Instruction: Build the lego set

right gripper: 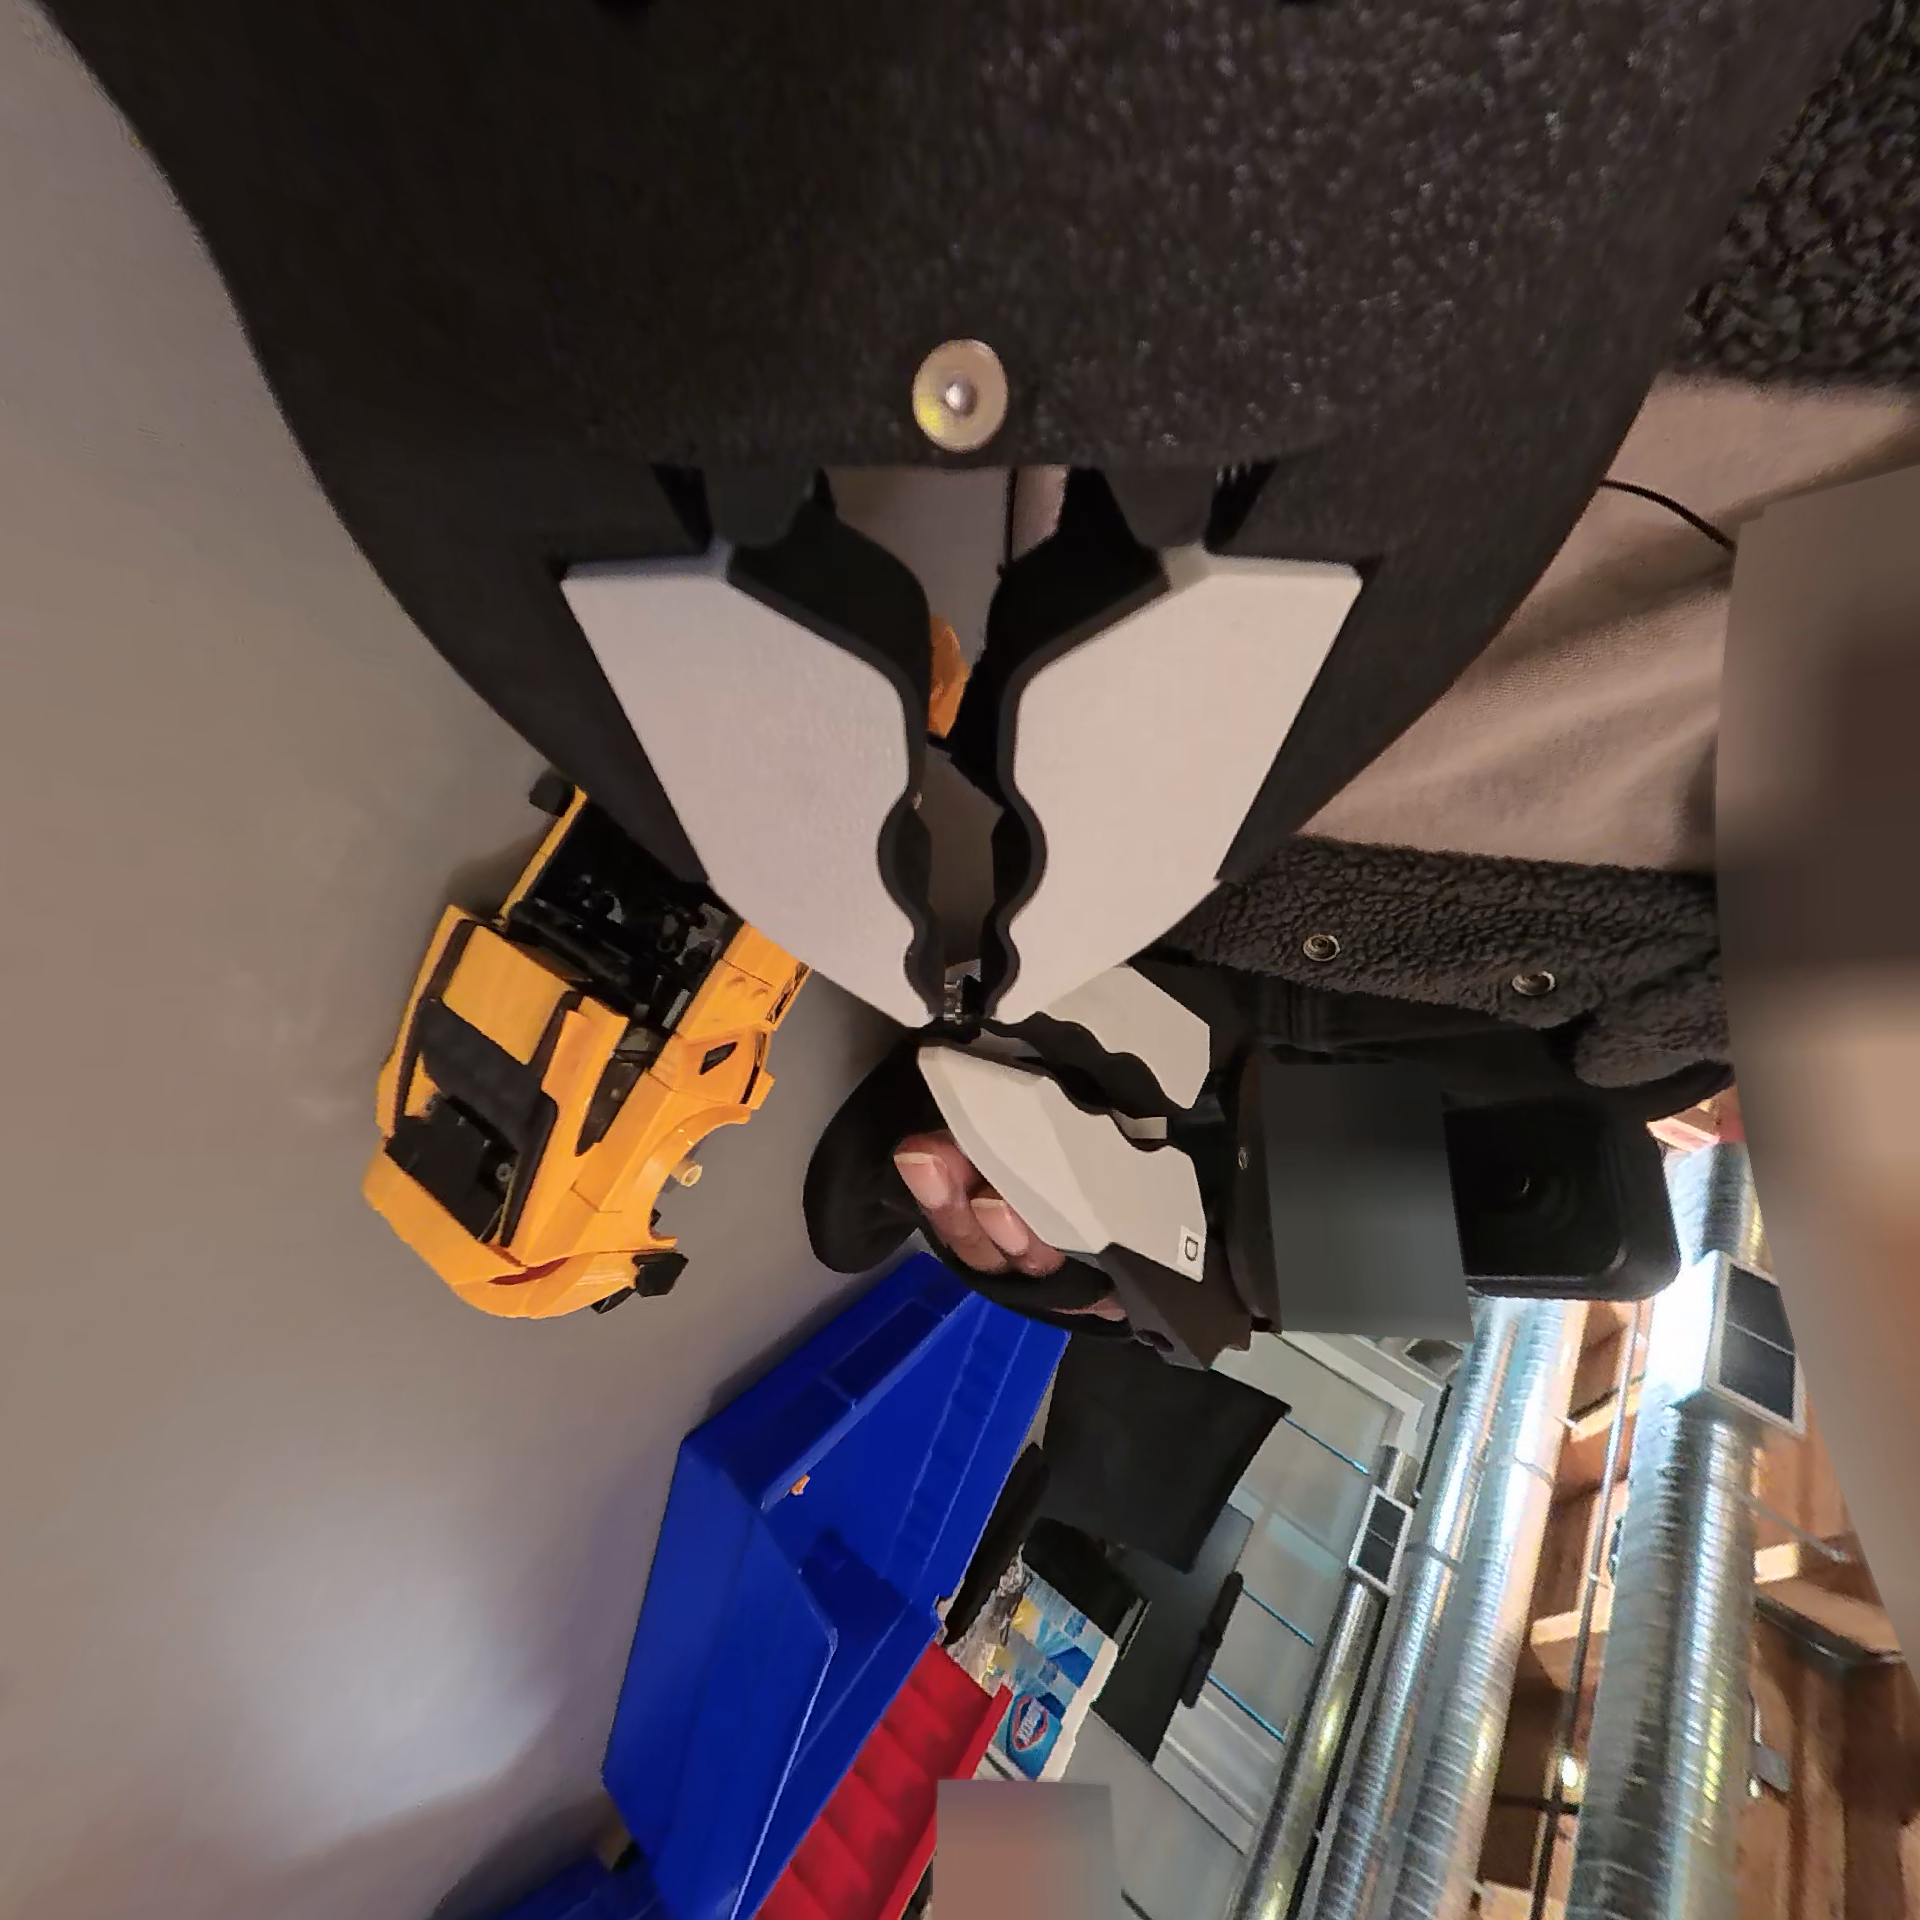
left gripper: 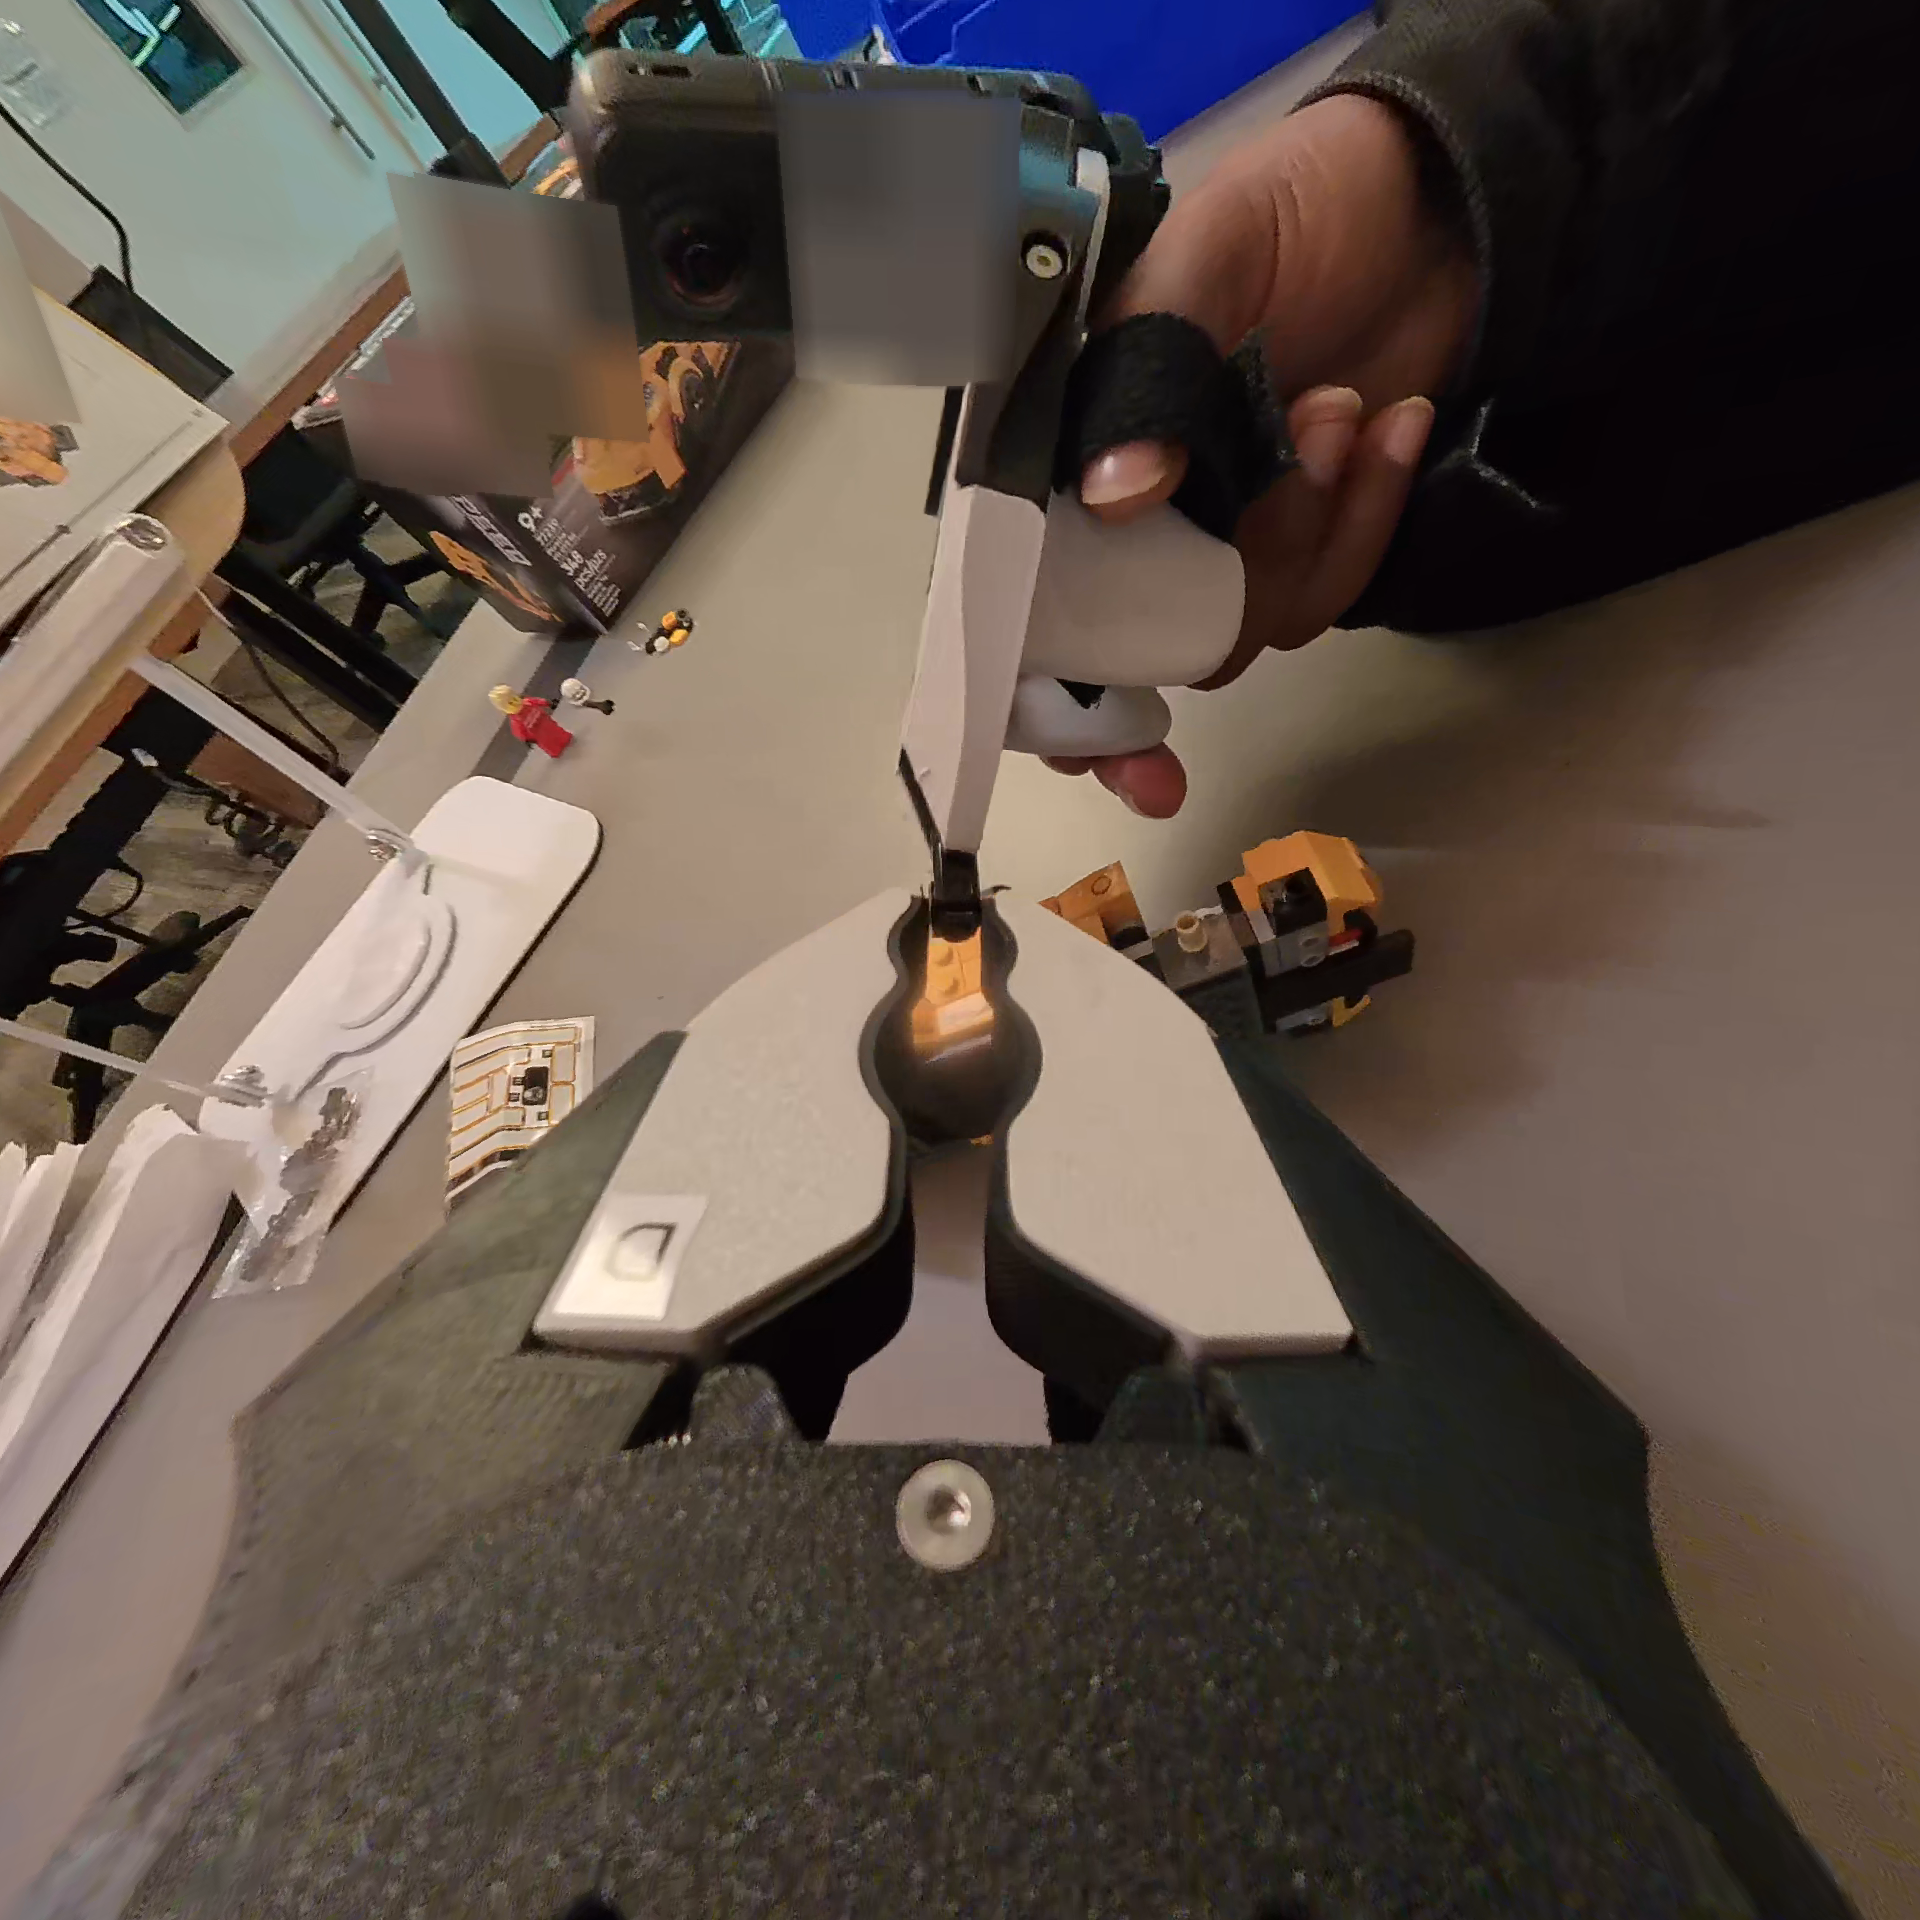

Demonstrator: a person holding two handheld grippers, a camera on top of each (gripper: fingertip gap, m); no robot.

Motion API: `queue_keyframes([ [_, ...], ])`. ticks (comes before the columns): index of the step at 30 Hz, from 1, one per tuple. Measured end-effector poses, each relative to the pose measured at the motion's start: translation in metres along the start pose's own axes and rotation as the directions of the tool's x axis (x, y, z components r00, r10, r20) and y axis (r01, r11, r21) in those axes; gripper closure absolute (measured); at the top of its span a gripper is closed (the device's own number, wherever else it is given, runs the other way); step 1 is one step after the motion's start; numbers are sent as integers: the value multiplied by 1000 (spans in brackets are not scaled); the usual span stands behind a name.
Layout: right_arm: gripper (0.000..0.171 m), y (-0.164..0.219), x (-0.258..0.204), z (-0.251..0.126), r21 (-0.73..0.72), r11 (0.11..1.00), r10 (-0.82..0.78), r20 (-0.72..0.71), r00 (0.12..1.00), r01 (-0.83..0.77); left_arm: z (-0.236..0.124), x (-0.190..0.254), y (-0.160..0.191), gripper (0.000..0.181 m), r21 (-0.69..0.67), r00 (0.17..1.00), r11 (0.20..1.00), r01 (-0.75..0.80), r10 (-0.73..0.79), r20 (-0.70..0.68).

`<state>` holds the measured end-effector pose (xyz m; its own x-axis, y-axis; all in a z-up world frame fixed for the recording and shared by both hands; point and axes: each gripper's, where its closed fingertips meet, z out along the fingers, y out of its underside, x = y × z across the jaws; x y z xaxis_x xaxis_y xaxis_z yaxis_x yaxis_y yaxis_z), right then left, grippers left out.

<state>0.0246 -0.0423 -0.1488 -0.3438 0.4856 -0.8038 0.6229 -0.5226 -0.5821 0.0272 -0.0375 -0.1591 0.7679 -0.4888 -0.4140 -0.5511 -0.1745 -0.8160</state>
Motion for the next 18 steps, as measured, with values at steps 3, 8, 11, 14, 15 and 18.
queue_keyframes([
  [3,165,-1,1,0,11,1000,20,0,1000,-20,0,0,0,173,6,1000,1000,4,-4,6],
  [8,165,1,2,0,9,1000,19,-2,1000,-19,0,2,2,173,4,1000,1000,23,-23,-10],
  [11,164,3,2,1,-8,1000,-14,-3,1000,14,-1,4,2,173,9,994,996,92,-92,-61],
  [14,163,5,2,1,-23,997,-76,-15,997,75,-3,7,1,173,18,977,984,176,-173,-122],
  [15,163,5,1,1,-28,995,-101,-21,995,100,-3,9,1,173,20,969,978,206,-201,-143],
  [18,160,6,1,0,-46,984,-175,-43,984,173,-3,11,-1,173,26,936,954,297,-286,-205],
])
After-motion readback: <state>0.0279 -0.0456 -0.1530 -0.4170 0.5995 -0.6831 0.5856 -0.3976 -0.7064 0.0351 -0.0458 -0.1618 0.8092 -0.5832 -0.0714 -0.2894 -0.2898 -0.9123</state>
